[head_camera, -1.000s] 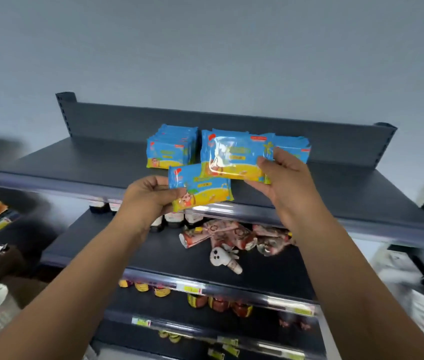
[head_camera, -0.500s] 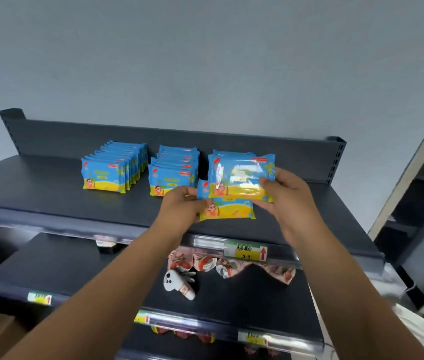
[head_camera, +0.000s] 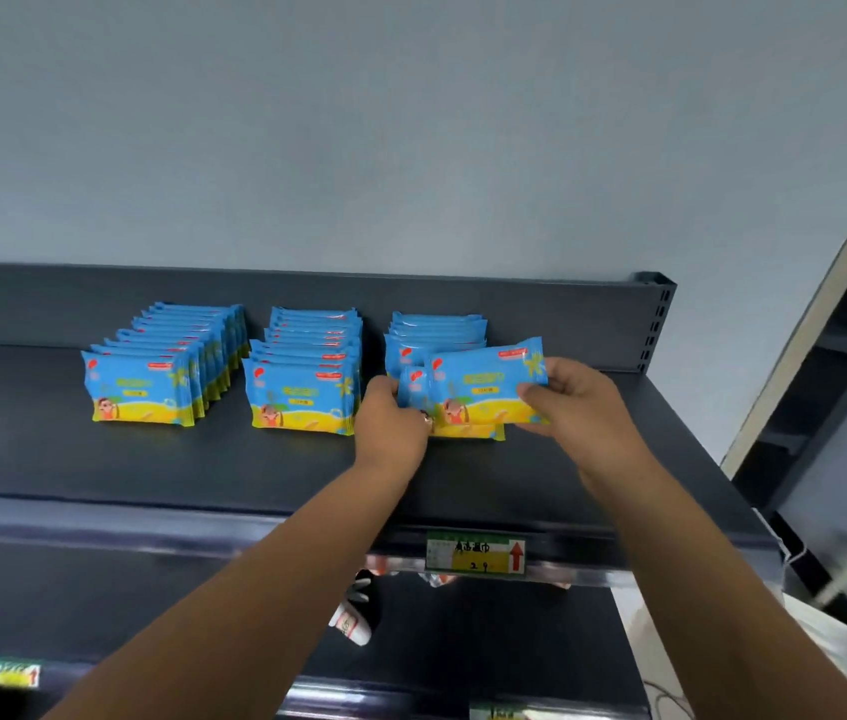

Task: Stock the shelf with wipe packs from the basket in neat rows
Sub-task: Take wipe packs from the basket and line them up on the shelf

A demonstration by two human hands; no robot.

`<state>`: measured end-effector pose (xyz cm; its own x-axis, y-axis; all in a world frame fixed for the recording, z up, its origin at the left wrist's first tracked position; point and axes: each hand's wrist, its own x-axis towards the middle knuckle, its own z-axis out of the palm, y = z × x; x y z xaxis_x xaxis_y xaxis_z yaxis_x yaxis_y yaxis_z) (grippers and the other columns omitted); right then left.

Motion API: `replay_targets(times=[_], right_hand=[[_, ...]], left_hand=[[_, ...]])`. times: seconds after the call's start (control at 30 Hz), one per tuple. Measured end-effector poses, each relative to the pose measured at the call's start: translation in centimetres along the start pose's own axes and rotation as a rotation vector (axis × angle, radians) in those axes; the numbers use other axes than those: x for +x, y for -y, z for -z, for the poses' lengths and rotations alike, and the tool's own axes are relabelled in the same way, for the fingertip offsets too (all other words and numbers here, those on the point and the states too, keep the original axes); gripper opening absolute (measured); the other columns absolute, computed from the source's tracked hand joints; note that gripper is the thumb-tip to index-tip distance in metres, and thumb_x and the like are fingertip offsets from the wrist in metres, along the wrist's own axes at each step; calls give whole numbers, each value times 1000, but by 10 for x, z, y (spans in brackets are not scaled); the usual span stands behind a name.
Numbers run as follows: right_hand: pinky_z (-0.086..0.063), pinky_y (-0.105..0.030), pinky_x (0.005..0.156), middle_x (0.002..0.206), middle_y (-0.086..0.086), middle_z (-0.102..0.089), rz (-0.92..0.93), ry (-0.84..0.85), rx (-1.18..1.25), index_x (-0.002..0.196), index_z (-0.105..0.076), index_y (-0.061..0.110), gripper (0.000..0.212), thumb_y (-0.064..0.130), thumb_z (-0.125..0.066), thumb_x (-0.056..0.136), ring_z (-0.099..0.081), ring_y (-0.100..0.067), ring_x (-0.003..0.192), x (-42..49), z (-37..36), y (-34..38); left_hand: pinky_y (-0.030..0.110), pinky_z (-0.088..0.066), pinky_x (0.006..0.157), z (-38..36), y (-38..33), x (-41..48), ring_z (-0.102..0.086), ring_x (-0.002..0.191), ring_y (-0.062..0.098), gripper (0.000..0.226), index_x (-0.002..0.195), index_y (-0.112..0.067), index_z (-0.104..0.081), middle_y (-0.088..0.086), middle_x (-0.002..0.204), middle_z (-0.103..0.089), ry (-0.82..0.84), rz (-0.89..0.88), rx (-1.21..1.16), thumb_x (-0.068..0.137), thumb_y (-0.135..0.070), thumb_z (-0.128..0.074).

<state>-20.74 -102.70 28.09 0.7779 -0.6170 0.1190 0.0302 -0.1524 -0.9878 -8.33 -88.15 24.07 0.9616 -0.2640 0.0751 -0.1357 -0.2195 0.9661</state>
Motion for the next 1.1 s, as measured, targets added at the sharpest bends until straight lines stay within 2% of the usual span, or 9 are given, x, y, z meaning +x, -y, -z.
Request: replay_targets(times=[0.17,0.3,0.4,0.47,0.53,0.67,0.8,0.97,1.1], right_hand=[[-59,-24,79,98,6,-79,43,3,-219,103,-72,17,15,6,-72,92,-75,-5,88,19,-1,-13],[-58,-28,86,98,10,-78,90,-13,-394,98,-72,20,17,8,-77,87,-73,-5,92,30,-1,-23],[-59,-34,89,100,11,-78,91,4,-412,100,-72,19,16,10,-76,87,-73,-6,95,33,-2,-25],[-59,-35,90,100,11,-77,93,12,-418,101,-71,20,17,10,-76,88,-73,-6,94,36,-3,-25],[-59,-33,90,101,11,-76,95,14,-441,99,-70,22,15,11,-75,89,-72,-6,96,38,-6,-24],[-56,-32,86,104,7,-72,116,-16,-544,98,-67,18,13,16,-76,89,-68,-12,99,46,-14,-23],[-45,-17,71,98,14,-67,143,-33,-573,102,-68,20,16,15,-76,89,-63,-5,93,51,-26,-25],[-57,-31,78,98,13,-69,99,-93,-444,112,-61,22,33,12,-78,86,-65,-1,91,60,-37,-28],[-51,-22,69,97,13,-68,71,-107,-414,113,-59,24,33,12,-76,87,-65,-3,91,66,-43,-28]], left_hand=[[30,-40,62,-15,4,12,-56,84,23,23,108,-11,-54,0,90,-58,-141,34,-38,93,6,-46],[28,-41,62,-25,2,21,-58,87,23,34,118,-13,-56,6,103,-64,-191,82,-79,93,6,-42],[22,-38,59,-29,-3,27,-55,89,20,30,121,-8,-55,3,104,-60,-234,102,-79,97,4,-42],[16,-40,65,-31,-4,31,-53,89,20,27,122,-6,-56,8,107,-61,-260,112,-68,99,2,-44],[26,-42,75,-33,-4,34,-57,91,25,22,123,-6,-56,11,111,-65,-280,123,-66,102,-6,-47],[31,-42,73,-32,-4,40,-56,83,19,18,117,-10,-56,-4,88,-60,-314,182,-136,106,-22,-47],[33,-48,75,-29,-3,44,-65,96,27,17,115,-11,-57,7,107,-69,-297,215,-162,105,-20,-47],[42,-54,88,-27,-2,40,-64,106,32,26,125,-12,-58,10,115,-68,-235,203,-134,102,-18,-50],[40,-51,88,-30,-6,40,-63,110,34,28,124,-7,-60,12,119,-67,-236,181,-93,101,-18,-48]])
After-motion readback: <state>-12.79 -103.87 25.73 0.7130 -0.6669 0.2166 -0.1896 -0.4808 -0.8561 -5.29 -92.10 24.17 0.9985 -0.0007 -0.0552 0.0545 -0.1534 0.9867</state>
